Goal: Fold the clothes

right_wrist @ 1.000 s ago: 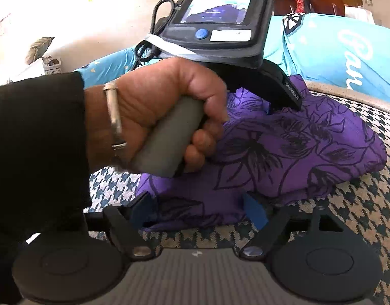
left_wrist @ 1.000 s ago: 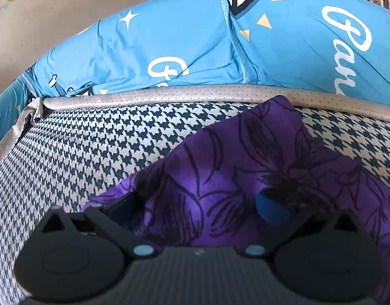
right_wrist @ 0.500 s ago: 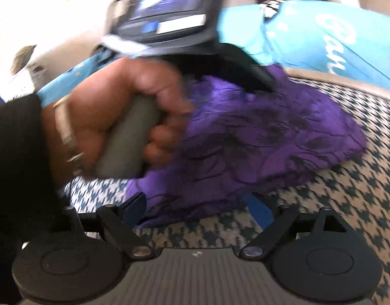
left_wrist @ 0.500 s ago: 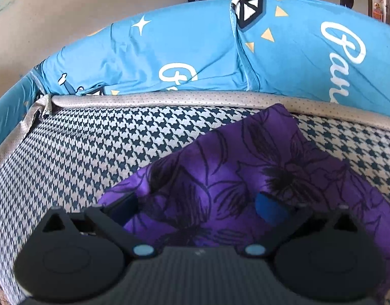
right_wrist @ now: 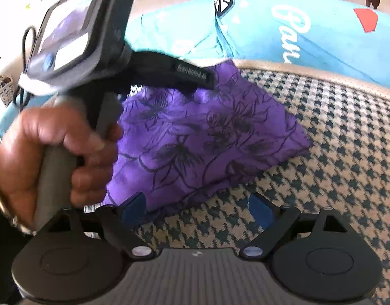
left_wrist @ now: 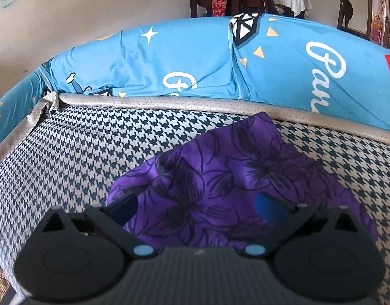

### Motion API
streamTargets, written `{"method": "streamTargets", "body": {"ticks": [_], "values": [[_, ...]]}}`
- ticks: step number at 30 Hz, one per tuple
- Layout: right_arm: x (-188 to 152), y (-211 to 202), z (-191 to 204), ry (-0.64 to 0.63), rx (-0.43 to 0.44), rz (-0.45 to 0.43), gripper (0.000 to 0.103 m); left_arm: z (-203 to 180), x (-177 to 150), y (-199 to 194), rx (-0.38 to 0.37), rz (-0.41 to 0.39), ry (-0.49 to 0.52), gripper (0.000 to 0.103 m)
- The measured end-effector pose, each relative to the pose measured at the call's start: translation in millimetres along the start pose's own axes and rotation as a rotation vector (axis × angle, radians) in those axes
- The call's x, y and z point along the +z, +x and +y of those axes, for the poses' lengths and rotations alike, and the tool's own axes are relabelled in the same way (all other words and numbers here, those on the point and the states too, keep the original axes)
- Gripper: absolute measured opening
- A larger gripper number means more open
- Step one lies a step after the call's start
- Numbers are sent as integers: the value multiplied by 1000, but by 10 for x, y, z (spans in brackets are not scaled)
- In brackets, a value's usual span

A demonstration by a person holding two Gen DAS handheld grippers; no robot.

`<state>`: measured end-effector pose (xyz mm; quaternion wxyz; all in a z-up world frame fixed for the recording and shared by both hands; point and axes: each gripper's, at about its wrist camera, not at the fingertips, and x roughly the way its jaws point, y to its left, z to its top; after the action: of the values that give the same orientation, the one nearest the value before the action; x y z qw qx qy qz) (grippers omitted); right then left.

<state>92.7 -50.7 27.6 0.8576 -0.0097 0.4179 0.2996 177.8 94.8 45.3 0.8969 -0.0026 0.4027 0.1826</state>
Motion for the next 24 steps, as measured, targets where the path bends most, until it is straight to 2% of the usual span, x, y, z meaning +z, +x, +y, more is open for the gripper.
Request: {"method": "streamTargets", "body": {"ticks": [9,15,24], "values": [[110,-232,-147,-12,-46,-57,95,113,-125,-290,-4,-15,-23,103],[91,-264,-288,-21,-97,-54,95,224,-304,-442,10,-9,-47,103],[68,-190,-417,11,-95,-32,96,312,-512,-589,54,7,-74,103]]}}
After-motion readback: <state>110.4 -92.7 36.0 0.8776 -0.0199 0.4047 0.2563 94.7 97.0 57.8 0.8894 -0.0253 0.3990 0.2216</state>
